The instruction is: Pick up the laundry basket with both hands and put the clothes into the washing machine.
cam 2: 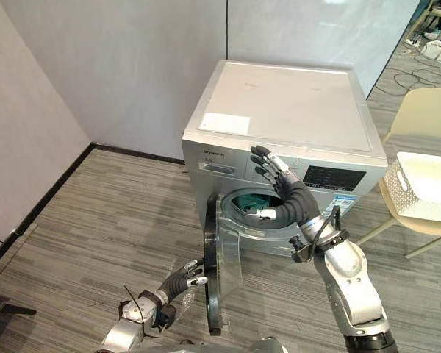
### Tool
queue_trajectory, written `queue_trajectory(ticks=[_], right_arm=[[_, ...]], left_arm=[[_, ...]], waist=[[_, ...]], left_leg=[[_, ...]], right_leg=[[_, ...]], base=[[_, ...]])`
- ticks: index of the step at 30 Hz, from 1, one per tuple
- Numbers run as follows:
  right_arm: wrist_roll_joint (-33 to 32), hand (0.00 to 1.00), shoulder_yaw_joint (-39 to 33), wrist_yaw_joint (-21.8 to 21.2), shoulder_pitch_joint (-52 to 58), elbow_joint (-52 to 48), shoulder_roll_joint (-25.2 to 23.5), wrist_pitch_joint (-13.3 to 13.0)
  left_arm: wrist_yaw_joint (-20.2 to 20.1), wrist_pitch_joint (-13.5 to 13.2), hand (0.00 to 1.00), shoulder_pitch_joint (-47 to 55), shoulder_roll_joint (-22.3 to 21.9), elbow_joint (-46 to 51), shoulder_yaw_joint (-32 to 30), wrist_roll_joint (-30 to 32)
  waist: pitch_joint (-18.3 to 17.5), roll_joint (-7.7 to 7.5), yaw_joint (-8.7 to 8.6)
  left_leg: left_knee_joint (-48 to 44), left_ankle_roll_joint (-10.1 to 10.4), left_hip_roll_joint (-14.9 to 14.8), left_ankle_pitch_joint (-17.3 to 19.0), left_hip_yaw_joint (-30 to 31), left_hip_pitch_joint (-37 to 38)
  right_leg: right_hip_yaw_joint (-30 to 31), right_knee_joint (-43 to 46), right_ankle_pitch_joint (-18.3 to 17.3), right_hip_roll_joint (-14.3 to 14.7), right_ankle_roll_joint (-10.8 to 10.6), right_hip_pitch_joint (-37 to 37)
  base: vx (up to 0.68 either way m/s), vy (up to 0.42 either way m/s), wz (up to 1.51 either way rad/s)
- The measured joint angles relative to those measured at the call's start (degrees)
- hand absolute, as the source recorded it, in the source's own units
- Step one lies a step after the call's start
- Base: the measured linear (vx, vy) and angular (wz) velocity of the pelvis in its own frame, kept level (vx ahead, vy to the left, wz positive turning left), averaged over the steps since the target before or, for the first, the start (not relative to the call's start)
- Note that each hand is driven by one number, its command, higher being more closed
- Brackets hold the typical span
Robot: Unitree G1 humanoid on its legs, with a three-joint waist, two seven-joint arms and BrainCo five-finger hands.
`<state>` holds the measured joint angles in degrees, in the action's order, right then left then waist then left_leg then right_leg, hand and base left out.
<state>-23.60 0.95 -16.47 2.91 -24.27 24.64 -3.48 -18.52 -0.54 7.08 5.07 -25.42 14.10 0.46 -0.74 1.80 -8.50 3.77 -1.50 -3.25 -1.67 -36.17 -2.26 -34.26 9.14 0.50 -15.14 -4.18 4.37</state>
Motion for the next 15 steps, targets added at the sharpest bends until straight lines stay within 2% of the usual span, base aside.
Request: queue_trajectory(ticks=[4,7,9,10,11,12,13,14,15], right_arm=[[-4.28,0.00,1.75,1.50,-0.37,0.58,-1.84,-0.21],[-6.45,0.00,4.84,2.61,-1.10,0.59,-2.55,-0.31],[-7.73,0.00,8.38,3.82,-2.70,0.70,-3.56,-0.50],[-7.85,0.00,12.41,4.11,-5.59,1.13,-4.52,-0.51],[-7.85,0.00,14.04,4.24,-6.96,1.27,-4.91,-0.50],[-7.91,0.00,16.39,4.35,-9.44,1.70,-5.73,-0.48],[-8.43,0.00,19.32,5.13,-13.09,2.34,-7.47,-0.48],[-8.55,0.00,19.71,5.37,-13.49,2.34,-7.78,-0.48],[-8.66,0.00,20.68,6.27,-14.77,2.20,-8.83,-0.47]], left_arm=[[1.29,-0.03,0.00,0.04,0.92,-0.12,-0.10,-2.79],[2.50,-0.17,0.00,-1.95,0.78,-4.48,0.86,-6.49],[3.74,-0.01,0.00,-6.48,1.44,-10.30,4.75,-9.78],[4.60,0.18,0.00,-12.16,2.18,-16.66,10.69,-11.24],[4.79,0.40,0.00,-14.69,2.16,-19.67,13.76,-11.50],[4.71,1.04,0.00,-18.70,1.96,-23.94,19.39,-11.87],[3.34,2.73,0.00,-24.47,-0.50,-29.99,26.94,-12.09],[3.19,2.94,0.00,-25.41,-1.44,-31.22,27.72,-12.00],[2.93,3.63,0.00,-28.89,-5.76,-36.19,29.08,-11.07]], waist=[[0.60,1.16,-0.07],[1.34,2.24,-0.23],[1.80,2.99,-0.38],[2.38,3.90,-0.75],[2.50,4.06,-1.03],[2.70,4.60,-2.11],[3.72,4.99,-3.91],[3.89,4.81,-4.18],[4.78,4.21,-5.48]], left_leg=[[-0.08,0.24,-0.23,0.27,-1.61,-0.92],[-0.30,0.25,-0.42,0.28,-3.46,-2.02],[-0.49,0.26,-0.57,0.26,-4.07,-2.13],[-0.54,0.27,-0.55,0.26,-4.61,-2.18],[-0.56,0.27,-0.47,0.26,-4.79,-2.55],[-0.61,0.24,-0.28,0.24,-4.94,-3.16],[-0.60,0.24,-0.02,0.24,-5.76,-3.57],[-0.58,0.24,0.08,0.24,-5.92,-3.72],[-0.19,0.24,0.36,0.24,-6.56,-4.04]], right_leg=[[2.14,-1.60,1.05,0.68,-0.17,1.65],[3.92,-2.61,1.82,1.12,-0.81,3.53],[4.65,-3.15,2.24,1.27,-0.28,4.02],[5.13,-3.52,2.65,1.36,0.02,4.30],[5.48,-3.50,2.84,1.29,0.04,4.85],[5.96,-3.58,3.19,1.15,-0.10,5.54],[7.00,-4.32,4.39,1.15,0.27,6.59],[7.49,-4.48,4.55,1.16,0.06,6.96],[8.84,-5.18,5.68,1.28,0.14,8.00]], base=[[0.00,-0.078,-0.27],[-0.01,-0.088,-0.34],[-0.01,-0.102,-0.23],[-0.02,-0.083,-0.14],[-0.02,-0.076,-0.15],[-0.02,-0.061,-0.28],[-0.02,-0.060,-0.31],[-0.02,-0.063,-0.55],[-0.02,-0.053,-0.57]])
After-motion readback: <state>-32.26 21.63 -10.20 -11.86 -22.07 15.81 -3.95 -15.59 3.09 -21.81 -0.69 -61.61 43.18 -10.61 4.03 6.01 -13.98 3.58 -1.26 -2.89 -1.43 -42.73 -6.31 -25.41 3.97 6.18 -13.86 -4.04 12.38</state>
